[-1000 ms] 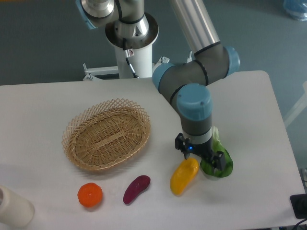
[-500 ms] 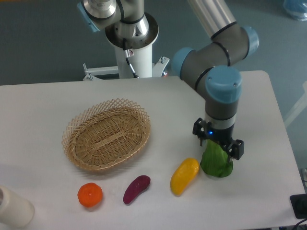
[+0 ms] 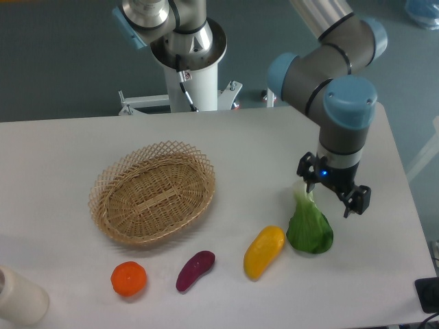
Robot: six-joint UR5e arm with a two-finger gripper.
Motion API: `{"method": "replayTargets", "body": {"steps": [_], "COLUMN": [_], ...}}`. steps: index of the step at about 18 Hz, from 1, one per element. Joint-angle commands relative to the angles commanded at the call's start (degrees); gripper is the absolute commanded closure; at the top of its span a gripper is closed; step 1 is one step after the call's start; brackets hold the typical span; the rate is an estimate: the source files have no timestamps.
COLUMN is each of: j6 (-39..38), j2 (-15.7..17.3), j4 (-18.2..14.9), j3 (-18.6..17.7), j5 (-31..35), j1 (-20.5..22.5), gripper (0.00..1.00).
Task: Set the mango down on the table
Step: 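Lift the gripper away from the mango and bok choy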
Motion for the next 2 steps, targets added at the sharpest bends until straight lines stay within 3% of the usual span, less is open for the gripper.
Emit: {"method": "replayTargets", "body": {"steps": [2], "j6": [1.3], "j2": [0.0], "j4": [0.0], "j3": [-0.1], "j5": [-0.2], "j1": [0.8], "gripper": [0.00]}}
